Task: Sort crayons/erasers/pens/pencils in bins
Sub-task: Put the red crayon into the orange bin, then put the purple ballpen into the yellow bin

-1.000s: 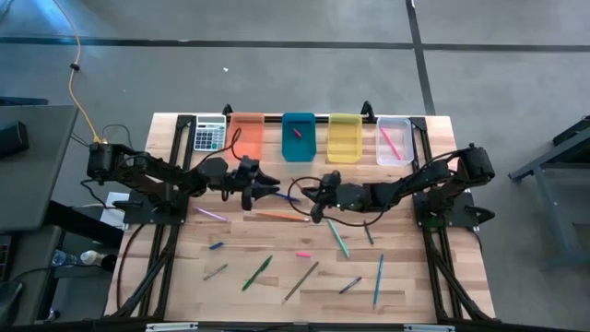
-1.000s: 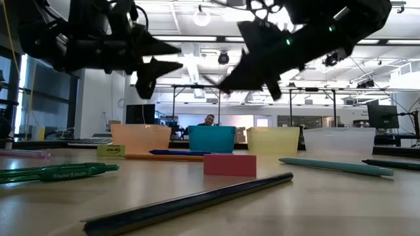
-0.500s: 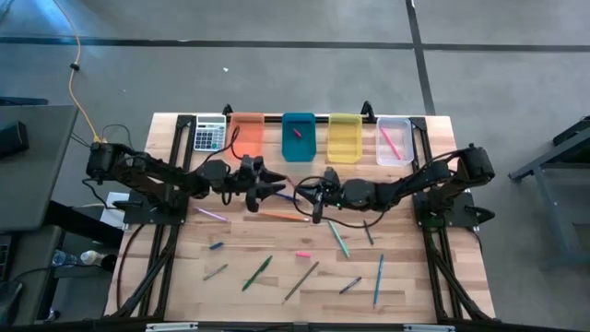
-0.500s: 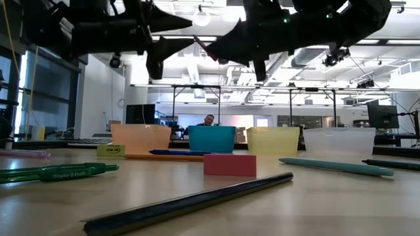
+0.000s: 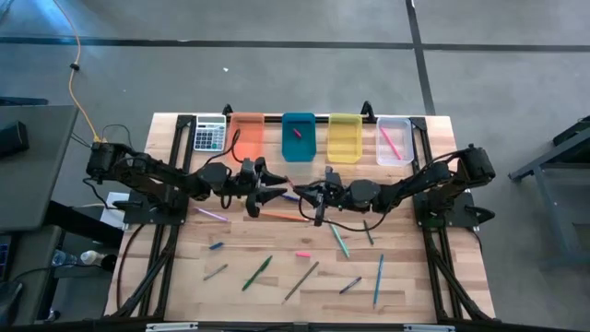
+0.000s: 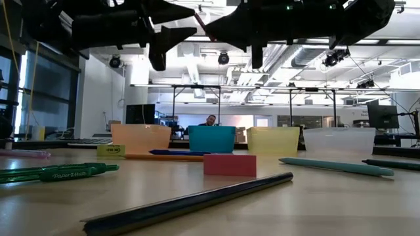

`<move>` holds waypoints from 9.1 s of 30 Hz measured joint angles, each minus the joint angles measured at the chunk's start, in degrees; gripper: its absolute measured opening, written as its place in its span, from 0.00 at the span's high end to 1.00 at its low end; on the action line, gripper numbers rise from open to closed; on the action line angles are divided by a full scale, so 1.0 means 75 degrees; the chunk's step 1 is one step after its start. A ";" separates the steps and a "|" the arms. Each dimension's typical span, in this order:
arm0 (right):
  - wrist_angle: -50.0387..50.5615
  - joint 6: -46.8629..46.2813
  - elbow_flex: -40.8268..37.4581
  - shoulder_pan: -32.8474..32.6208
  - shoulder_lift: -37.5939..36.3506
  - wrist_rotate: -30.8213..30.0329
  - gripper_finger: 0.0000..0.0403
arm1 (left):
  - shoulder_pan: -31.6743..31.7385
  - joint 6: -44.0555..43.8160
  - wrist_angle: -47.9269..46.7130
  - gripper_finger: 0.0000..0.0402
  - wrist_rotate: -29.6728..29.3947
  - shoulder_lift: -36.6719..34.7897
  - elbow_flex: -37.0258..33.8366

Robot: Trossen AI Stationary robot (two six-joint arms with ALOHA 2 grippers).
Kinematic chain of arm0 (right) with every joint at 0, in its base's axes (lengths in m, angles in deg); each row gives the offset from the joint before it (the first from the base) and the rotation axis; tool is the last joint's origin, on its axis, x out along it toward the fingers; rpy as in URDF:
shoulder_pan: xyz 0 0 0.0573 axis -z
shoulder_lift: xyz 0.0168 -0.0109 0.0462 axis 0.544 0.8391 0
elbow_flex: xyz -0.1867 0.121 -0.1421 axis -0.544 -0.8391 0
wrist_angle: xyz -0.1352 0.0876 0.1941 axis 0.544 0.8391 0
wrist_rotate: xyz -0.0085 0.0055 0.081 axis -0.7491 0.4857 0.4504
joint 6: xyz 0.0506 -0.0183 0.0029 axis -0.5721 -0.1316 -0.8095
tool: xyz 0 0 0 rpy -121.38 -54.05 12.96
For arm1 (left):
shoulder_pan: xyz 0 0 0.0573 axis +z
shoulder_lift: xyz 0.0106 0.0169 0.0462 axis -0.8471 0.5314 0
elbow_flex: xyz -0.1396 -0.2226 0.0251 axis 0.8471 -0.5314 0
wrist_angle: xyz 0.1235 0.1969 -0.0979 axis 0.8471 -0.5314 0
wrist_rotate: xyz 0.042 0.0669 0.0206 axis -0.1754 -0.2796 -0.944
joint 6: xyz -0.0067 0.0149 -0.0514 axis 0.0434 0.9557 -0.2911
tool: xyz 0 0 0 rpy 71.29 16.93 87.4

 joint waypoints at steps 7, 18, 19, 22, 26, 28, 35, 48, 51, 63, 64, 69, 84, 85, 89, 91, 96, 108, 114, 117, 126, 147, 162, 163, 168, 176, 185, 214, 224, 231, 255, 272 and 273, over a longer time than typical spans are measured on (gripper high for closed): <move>-0.0198 0.0222 0.0000 -0.0004 0.0000 0.0197 0.99 | -0.0193 0.0433 -0.0043 0.69 -0.0028 0.0000 0.0445; -0.0337 0.0390 0.0000 -0.0035 0.0000 0.0342 0.99 | -0.0193 0.0766 -0.0145 0.89 -0.0012 0.0000 0.0570; -0.0343 0.0395 0.0000 -0.0038 0.0000 0.0348 0.99 | -0.0192 0.0805 -0.0143 0.91 -0.0009 0.0000 0.0570; -0.0351 0.0398 0.0000 -0.0038 0.0000 0.0362 0.99 | -0.0192 0.0925 -0.0122 0.96 -0.0006 0.0000 0.0570; -0.0349 0.0469 0.0000 -0.0038 0.0000 0.0362 0.95 | -0.0180 0.1054 -0.0121 0.98 -0.0006 0.0000 0.0570; -0.0341 0.0540 0.0000 -0.0038 0.0000 0.0291 0.90 | -0.0177 0.1199 -0.0122 0.98 -0.0009 0.0000 0.0570; 0.0176 0.0378 0.0000 -0.0038 0.0000 -0.0224 0.69 | -0.0053 0.1832 -0.0230 0.98 -0.0086 -0.0136 0.0570; 0.1360 0.0800 0.0000 -0.0044 0.0000 -0.1086 0.53 | 0.1649 0.2473 -0.4114 0.98 -0.0529 -0.2321 0.0570; 0.1636 0.0930 0.0000 -0.0044 0.0000 -0.1120 0.60 | 0.2188 0.2672 -0.5397 0.98 -0.1000 -0.3017 0.0573; 0.2395 0.0960 0.0000 -0.0041 0.0000 -0.1308 0.97 | 0.4693 0.2835 -0.8076 0.98 -0.1754 -0.2970 0.0666; 0.2411 0.0958 0.0000 -0.0041 0.0000 -0.1308 0.96 | 0.4869 0.2838 -0.8260 0.98 -0.1671 -0.2783 0.0786; 0.2449 0.0940 0.0000 -0.0041 0.0000 -0.1308 0.98 | 0.5434 0.3044 -0.9050 0.98 -0.1434 -0.1582 0.1674; 0.2712 0.1005 0.0000 -0.0042 0.0000 -0.1305 1.00 | 0.5748 0.3496 -0.9695 0.98 -0.1235 0.1291 0.3222; 0.2741 0.1022 0.0000 -0.0041 0.0000 -0.1307 1.00 | 0.5748 0.3508 -0.9668 0.98 -0.1236 0.1399 0.3243; 0.2755 0.1025 0.0000 -0.0044 0.0000 -0.1305 1.00 | 0.5749 0.3583 -0.9672 0.98 -0.1239 0.1795 0.3269; 0.2758 0.1025 0.0000 -0.0044 0.0000 -0.1305 1.00 | 0.5768 0.3635 -0.9633 0.98 -0.1236 0.1946 0.3281; 0.2758 0.1025 0.0000 -0.0043 0.0000 -0.1305 1.00 | 0.5776 0.3639 -0.9671 0.98 -0.1254 0.2150 0.3287; 0.2758 0.1025 0.0000 -0.0043 0.0000 -0.1305 1.00 | 0.5777 0.3808 -0.9855 0.80 -0.1317 0.2018 0.3266; 0.2816 0.1089 0.0000 -0.0041 0.0000 -0.1305 1.00 | 0.5725 0.4312 -1.0505 0.77 -0.1469 0.1142 0.3266; 0.2816 0.1136 0.0000 -0.0044 0.0000 -0.1305 1.00 | 0.5624 0.4562 -1.1032 0.80 -0.1466 0.0454 0.3266; 0.2819 0.1136 0.0000 -0.0041 0.0000 -0.1305 1.00 | 0.4408 0.5534 -1.3551 0.92 -0.1464 -0.1731 0.3269; 0.2889 0.1130 0.0000 -0.0109 0.0000 -0.1302 1.00 | -0.1754 0.3865 -1.5955 1.00 -0.1422 -0.0643 0.3266; 0.2971 0.1134 0.0003 -0.0390 0.0000 -0.1303 1.00 | -0.2954 0.2667 -1.5402 0.86 -0.1348 0.1820 0.3263; 0.2971 0.1134 0.0003 -0.0411 0.0000 -0.1302 1.00 | -0.2952 0.2611 -1.5408 0.84 -0.1363 0.1903 0.3263; 0.2945 0.1136 0.0003 -0.0481 -0.0003 -0.1302 1.00 | -0.2954 0.2285 -1.5557 0.76 -0.1700 0.2133 0.3288; 0.2942 0.1136 0.0003 -0.0481 -0.0003 -0.1305 1.00 | -0.2943 0.2042 -1.5874 0.73 -0.1976 0.2092 0.3246; 0.2918 0.1131 0.0003 -0.0481 -0.0003 -0.1305 1.00 | -0.2771 0.2086 -1.5761 0.79 -0.1728 0.2048 0.2981; 0.2915 0.1130 0.0003 -0.0481 -0.0003 -0.1305 1.00 | -0.2771 0.2162 -1.5043 0.97 -0.1328 0.1351 0.3159; 0.2957 0.1122 0.0006 -0.0495 -0.0003 -0.1305 1.00 | -0.2823 0.1861 -1.4210 0.99 -0.0752 0.1227 0.3330; 0.2974 0.1121 0.0006 -0.0495 -0.0003 -0.1305 1.00 | -0.2846 0.1359 -1.4615 0.88 -0.0955 0.1221 0.3203; 0.2971 0.1118 0.0006 -0.0495 -0.0003 -0.1305 1.00 | -0.2785 0.1759 -1.3763 0.95 -0.0603 0.1186 0.2374; 0.3228 0.1123 0.0003 -0.0516 -0.0003 -0.1303 1.00 | -0.2752 0.1748 -1.3873 1.00 -0.1005 0.1230 0.3073; 0.3320 0.1102 0.0003 -0.0516 -0.0003 -0.1302 1.00 | -0.2721 0.1748 -1.3851 1.00 -0.1000 0.1230 0.3129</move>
